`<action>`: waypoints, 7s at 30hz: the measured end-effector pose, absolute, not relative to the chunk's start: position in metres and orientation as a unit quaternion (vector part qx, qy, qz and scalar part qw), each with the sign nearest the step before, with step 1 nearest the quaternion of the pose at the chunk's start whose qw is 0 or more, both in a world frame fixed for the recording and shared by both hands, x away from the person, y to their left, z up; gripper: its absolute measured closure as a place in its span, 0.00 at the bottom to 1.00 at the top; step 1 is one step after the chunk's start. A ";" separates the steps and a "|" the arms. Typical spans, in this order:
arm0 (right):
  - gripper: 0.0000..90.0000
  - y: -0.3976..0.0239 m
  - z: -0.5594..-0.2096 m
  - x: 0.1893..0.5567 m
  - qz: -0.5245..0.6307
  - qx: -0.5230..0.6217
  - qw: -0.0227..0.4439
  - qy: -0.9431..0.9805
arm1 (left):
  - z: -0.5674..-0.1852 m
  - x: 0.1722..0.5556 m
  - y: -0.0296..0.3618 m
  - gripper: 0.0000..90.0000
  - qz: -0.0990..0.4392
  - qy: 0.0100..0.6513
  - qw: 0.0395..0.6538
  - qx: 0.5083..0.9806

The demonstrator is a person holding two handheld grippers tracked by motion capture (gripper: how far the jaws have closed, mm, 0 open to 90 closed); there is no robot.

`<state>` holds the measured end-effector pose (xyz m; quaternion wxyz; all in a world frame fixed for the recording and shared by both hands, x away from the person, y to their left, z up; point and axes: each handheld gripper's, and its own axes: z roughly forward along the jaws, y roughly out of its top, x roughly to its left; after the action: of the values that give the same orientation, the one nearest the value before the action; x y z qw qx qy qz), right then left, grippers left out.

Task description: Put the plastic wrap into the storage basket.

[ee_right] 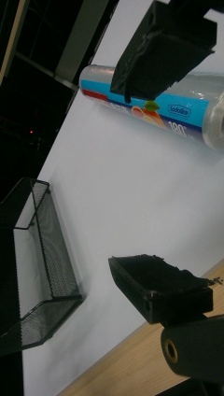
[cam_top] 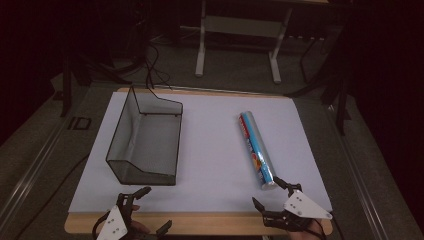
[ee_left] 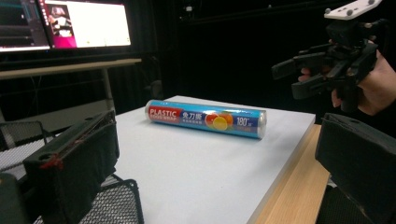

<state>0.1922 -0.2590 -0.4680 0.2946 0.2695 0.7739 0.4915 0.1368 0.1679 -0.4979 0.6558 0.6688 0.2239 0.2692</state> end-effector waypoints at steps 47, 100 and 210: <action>0.11 -0.245 -0.403 0.319 0.403 0.389 0.239 0.793 | -0.497 0.138 0.170 0.00 0.261 0.218 0.657 0.673; 0.20 -0.225 -0.497 0.456 0.145 0.539 0.058 0.827 | -0.499 0.139 0.170 0.00 0.271 0.212 0.648 0.679; 0.35 0.009 -0.355 0.455 0.413 0.510 0.002 0.755 | -0.503 0.132 0.166 0.00 0.304 0.213 0.613 0.697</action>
<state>0.4550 0.0093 -0.3546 0.0020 0.5096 0.7549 0.4128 0.1324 0.1659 -0.5029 0.6127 0.6974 0.2133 0.3044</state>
